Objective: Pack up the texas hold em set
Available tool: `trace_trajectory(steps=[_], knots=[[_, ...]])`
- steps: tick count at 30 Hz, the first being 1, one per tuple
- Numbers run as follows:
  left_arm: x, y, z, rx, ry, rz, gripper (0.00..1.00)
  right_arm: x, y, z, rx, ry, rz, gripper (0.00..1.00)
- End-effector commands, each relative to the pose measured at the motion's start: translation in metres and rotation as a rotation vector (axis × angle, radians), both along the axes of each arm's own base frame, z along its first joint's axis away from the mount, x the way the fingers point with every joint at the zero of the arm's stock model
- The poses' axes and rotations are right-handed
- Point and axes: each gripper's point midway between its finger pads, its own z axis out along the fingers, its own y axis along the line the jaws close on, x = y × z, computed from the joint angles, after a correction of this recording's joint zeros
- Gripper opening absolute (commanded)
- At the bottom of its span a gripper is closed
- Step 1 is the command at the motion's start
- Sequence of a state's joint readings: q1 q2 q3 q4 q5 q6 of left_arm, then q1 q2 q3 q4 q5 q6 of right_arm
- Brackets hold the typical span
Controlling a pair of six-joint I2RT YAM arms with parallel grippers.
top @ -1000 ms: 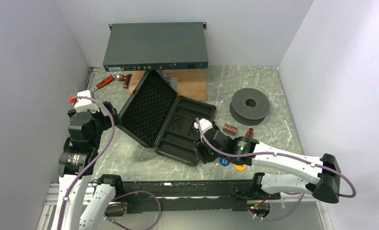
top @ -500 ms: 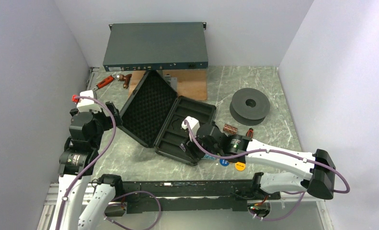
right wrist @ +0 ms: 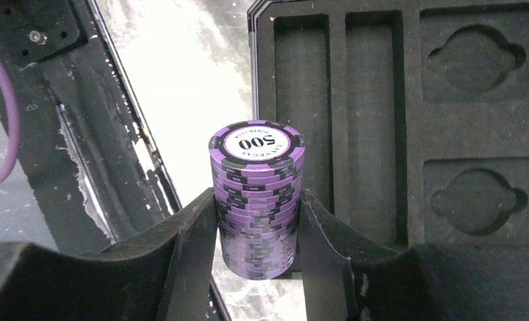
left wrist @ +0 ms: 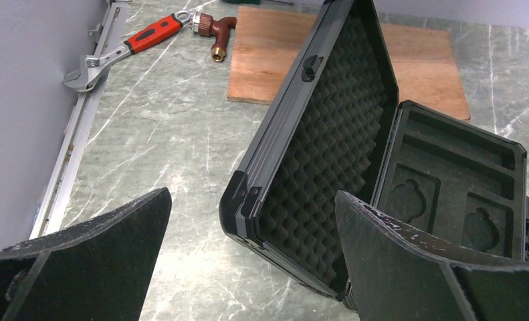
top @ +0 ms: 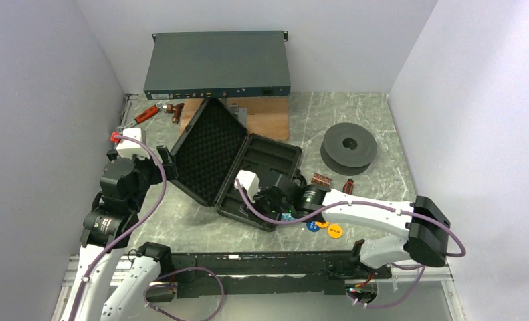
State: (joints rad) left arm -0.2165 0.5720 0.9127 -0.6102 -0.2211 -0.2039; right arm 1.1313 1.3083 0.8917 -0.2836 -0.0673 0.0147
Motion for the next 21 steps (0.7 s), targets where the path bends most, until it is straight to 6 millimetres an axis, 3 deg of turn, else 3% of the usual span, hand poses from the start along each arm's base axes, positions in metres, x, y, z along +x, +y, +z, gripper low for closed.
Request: trace_trajectory(steps=[1,10,21], knots=[[0.001,0.004,0.005,0.017,-0.025,0.029,1.0,0.02,0.04,0.045,0.117,-0.103,0.073,0.0],[0.001,-0.014,0.004,0.001,-0.042,-0.076,1.0,0.035,0.061,0.028,0.044,-0.062,0.136,0.0],[0.005,-0.014,-0.002,0.019,0.007,-0.074,1.0,0.06,0.071,-0.008,-0.053,0.034,0.199,0.0]])
